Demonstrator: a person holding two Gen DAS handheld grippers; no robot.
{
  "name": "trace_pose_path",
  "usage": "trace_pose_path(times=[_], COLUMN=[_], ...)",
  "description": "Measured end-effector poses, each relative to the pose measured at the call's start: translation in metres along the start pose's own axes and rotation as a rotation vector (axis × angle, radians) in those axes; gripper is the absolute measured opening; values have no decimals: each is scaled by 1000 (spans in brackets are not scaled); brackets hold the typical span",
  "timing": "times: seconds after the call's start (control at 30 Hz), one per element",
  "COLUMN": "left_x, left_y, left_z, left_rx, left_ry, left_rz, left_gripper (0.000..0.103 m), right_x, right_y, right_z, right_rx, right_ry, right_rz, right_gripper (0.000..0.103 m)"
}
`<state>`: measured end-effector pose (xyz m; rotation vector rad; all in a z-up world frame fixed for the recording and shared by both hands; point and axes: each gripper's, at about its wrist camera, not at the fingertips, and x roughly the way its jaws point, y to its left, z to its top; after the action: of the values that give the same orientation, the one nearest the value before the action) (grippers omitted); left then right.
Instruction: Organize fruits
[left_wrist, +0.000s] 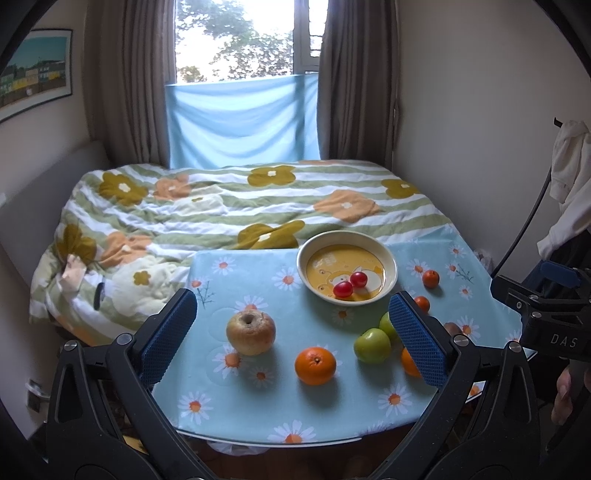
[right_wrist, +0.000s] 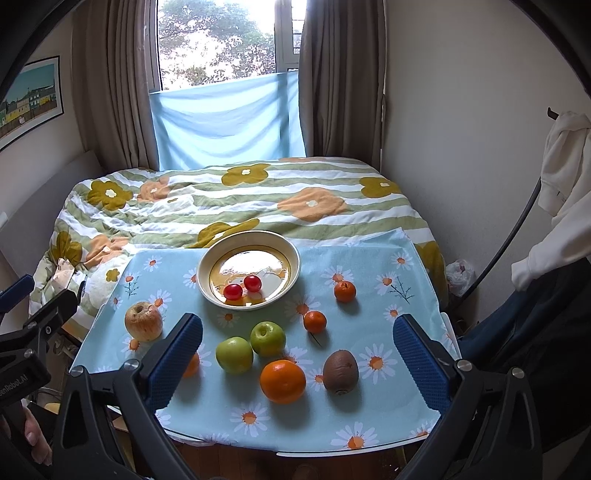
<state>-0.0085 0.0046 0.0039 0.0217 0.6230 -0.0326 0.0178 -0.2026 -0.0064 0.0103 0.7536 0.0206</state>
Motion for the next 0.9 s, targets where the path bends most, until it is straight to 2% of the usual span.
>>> trace_pose_path(times=[0.13, 0.33, 0.5, 0.63, 0.9], left_x=[3, 18, 43, 68, 108], left_y=[2, 6, 9, 4, -4], left_z=[-2, -13, -35, -55, -93], left_rx=[-2, -1, -23, -25, -73], left_ry=[11, 81, 146, 189, 255], left_rz=[-18, -11, -29, 2, 17], left_gripper=[103, 103, 103, 103, 103], right_x=[-6, 9, 33, 58, 102], right_y=[10, 9, 4, -3, -8], right_z=[2, -9, -26, -47, -79], right_rx=[5, 10, -4, -35, -133], right_ry=[8, 57, 98, 130, 192], right_rz=[5, 28, 44, 87, 147], right_gripper=[103, 103, 103, 103, 103])
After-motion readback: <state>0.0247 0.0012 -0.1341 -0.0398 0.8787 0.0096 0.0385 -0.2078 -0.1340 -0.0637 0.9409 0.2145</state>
